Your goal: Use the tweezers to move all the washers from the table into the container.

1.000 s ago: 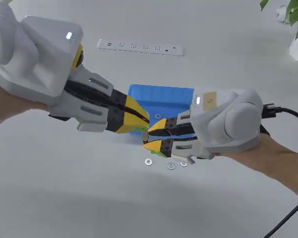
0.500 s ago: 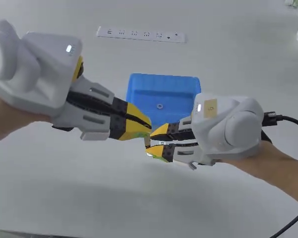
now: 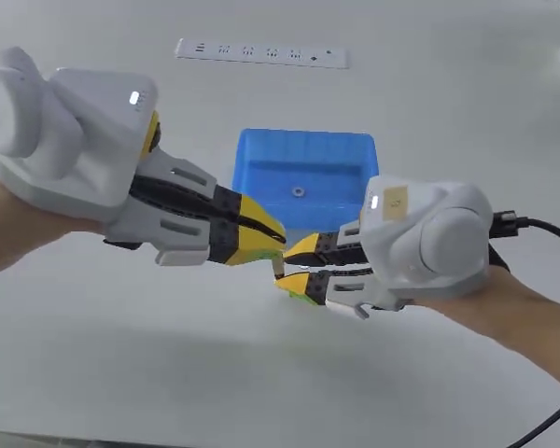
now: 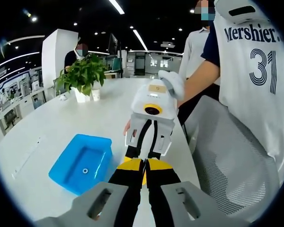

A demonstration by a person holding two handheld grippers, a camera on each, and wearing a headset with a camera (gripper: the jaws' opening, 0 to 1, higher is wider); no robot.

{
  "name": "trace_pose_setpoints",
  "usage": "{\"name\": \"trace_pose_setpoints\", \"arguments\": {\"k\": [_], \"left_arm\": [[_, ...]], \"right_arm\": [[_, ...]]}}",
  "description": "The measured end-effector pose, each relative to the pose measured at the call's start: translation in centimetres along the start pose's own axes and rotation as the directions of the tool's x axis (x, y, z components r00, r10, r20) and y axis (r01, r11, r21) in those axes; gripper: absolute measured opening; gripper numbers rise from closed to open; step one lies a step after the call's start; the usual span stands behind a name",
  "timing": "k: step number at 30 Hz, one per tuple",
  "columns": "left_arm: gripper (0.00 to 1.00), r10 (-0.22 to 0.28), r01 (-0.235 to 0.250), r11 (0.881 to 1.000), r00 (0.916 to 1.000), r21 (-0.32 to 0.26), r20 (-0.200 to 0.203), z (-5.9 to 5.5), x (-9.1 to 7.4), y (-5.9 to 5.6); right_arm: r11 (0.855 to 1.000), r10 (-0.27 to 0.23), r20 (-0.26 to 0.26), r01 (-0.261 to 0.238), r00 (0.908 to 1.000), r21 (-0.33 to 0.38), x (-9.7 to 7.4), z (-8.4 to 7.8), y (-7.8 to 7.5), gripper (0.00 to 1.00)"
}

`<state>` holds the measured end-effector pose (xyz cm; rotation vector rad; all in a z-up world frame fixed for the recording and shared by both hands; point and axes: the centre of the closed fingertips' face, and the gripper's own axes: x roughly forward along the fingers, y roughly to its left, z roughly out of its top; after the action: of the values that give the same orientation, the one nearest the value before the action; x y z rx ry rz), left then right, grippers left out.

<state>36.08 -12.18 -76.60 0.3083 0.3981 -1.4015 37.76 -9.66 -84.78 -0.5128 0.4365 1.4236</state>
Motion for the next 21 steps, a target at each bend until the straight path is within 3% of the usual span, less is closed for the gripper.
{"name": "trace_pose_setpoints", "arguments": {"k": [21], "left_arm": [[0.06,-0.003,0.003,1.0,0.9999,-0.009,-0.011,-0.64,0.3,0.56]], "right_arm": [[0.999,0.008,-0.002,-0.008,1.0,0.037,0.43,-0.6,-0.05,0.14]]}}
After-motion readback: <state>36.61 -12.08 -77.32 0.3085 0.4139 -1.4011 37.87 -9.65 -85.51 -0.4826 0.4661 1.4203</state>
